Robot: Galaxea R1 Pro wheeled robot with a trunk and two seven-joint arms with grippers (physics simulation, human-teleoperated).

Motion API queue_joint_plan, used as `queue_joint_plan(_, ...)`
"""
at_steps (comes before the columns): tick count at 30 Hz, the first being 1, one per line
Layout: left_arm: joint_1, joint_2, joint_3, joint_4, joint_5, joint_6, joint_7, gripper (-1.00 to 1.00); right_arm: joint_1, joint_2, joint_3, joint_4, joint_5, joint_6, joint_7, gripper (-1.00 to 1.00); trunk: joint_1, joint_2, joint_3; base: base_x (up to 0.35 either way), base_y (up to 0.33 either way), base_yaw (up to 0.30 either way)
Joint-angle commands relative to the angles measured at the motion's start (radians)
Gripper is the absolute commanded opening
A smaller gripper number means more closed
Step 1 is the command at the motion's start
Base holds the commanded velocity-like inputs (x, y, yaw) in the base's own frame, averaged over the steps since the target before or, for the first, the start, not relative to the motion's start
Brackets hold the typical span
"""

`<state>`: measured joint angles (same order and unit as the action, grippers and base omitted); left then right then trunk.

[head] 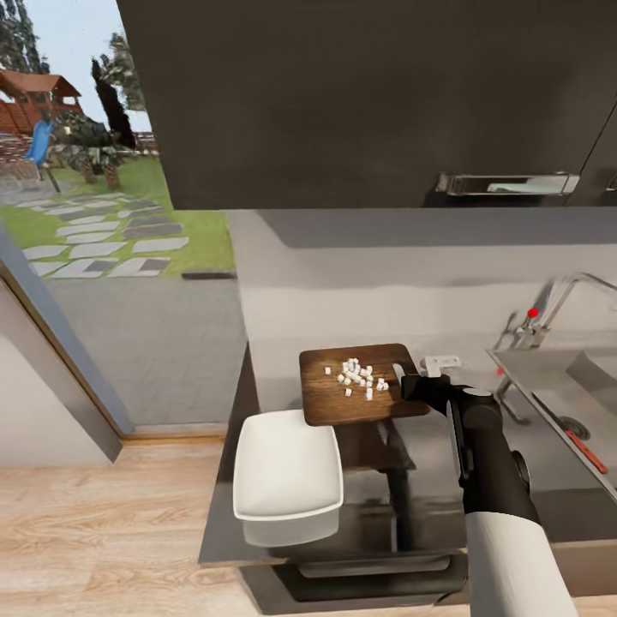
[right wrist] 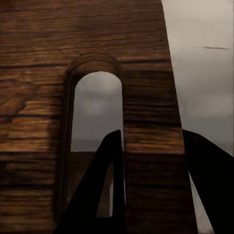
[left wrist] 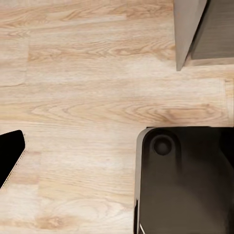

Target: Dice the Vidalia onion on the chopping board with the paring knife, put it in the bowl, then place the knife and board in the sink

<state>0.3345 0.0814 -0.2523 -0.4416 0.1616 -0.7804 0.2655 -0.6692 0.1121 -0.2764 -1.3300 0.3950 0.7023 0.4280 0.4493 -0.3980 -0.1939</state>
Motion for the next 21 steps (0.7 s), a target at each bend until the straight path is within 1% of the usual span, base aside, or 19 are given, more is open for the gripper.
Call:
queue_joint_plan(1,0.0,0.001,-0.009,-0.002,0.01,-0.001,0.003,1.0,-0.001,0.001,-0.003,-0.002,0.008,0.003,0.011,-1.0,0.001,-0.002,0.0,0.0,0.298,0.0)
queue_joint_plan(6,0.0,0.001,-0.009,-0.002,0.01,-0.002,0.003,1.0,-0.001,0.001,-0.003,-0.002,0.008,0.003,0.011,-1.0,0.001,-0.002,0.007,0.0,0.294,0.0)
queue_joint_plan(8,0.0,0.001,-0.009,-0.002,0.01,-0.001,0.003,1.0,-0.001,0.001,-0.003,-0.002,0.008,0.003,0.011,-1.0,0.001,-0.002,0.009,0.0,0.145,0.0)
queue_joint_plan(13,0.0,0.001,-0.009,-0.002,0.01,-0.001,0.003,1.0,-0.001,0.001,-0.003,-0.002,0.008,0.003,0.011,-1.0,0.001,-0.002,0.016,0.0,0.03,0.0)
queue_joint_plan(21,0.0,0.001,-0.009,-0.001,0.01,-0.001,0.003,1.0,0.0,0.001,-0.003,-0.002,0.008,0.001,0.012,-1.0,0.001,-0.002,0.017,0.0,0.001,0.0)
